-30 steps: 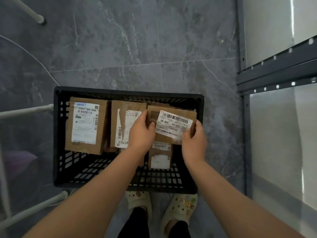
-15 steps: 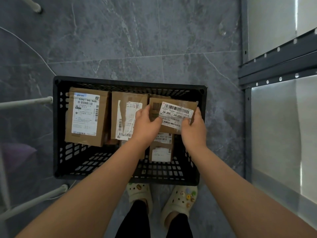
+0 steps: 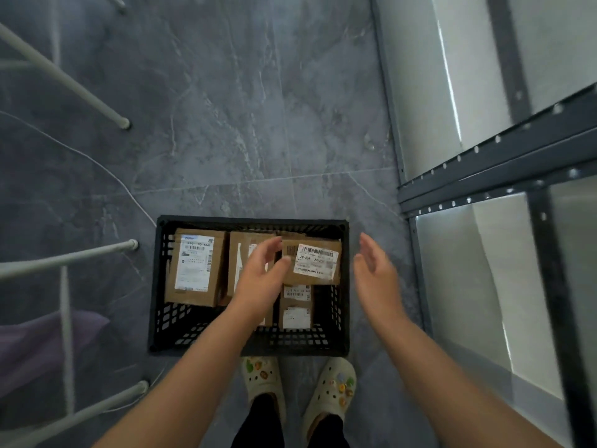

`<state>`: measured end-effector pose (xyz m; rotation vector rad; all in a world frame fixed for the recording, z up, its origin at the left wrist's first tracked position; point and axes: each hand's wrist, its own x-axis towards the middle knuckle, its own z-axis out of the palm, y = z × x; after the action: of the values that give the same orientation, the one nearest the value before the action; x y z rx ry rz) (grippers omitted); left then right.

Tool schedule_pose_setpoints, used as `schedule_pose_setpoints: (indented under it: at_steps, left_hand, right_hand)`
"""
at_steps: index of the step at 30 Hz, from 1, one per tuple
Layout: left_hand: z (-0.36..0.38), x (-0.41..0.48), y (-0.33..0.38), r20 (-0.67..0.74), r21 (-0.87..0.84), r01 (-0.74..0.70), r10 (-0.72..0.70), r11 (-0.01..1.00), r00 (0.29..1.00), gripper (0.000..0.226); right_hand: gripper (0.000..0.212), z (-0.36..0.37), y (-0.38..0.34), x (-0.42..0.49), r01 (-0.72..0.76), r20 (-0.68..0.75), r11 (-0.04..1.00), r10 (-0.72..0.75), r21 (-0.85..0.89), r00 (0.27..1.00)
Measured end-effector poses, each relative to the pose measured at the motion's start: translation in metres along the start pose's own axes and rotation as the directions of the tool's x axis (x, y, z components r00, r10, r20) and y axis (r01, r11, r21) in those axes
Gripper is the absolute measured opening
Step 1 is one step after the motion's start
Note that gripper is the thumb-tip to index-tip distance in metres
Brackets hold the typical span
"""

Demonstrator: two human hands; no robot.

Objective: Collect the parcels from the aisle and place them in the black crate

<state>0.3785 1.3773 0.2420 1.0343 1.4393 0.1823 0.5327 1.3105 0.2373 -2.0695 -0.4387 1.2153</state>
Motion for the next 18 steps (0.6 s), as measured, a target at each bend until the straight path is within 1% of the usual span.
schedule_pose_setpoints:
  at_steps: [4, 7, 9, 13, 18]
  left_hand:
    - [-0.023, -0.068, 0.093, -0.001, -0.040, -0.143, 0.143, 0.989, 0.990, 0.031]
    - [-0.042, -0.136, 0.162, 0.012, -0.027, -0.279, 0.279, 0.960, 0.960, 0.023]
    - [-0.058, -0.180, 0.198, -0.010, -0.023, -0.347, 0.346, 0.938, 0.938, 0.021]
    - [-0.086, -0.260, 0.245, -0.131, -0.031, -0.448, 0.440, 0.894, 0.888, 0.019]
    - [-0.092, -0.329, 0.284, -0.172, 0.005, -0.562, 0.554, 0.827, 0.815, 0.023]
  right_hand:
    - [0.042, -0.037, -0.087, -0.056, 0.100, 0.016, 0.994, -0.101, 0.043, 0.995]
    - [0.037, -0.070, -0.160, -0.114, 0.224, 0.045, 0.972, -0.227, 0.069, 0.973]
    - [0.034, -0.098, -0.198, -0.149, 0.290, 0.053, 0.951, -0.297, 0.109, 0.953]
    - [0.028, -0.152, -0.251, -0.212, 0.413, -0.010, 0.900, -0.416, 0.141, 0.909]
    - [0.026, -0.188, -0.293, -0.271, 0.537, 0.002, 0.826, -0.546, 0.171, 0.838]
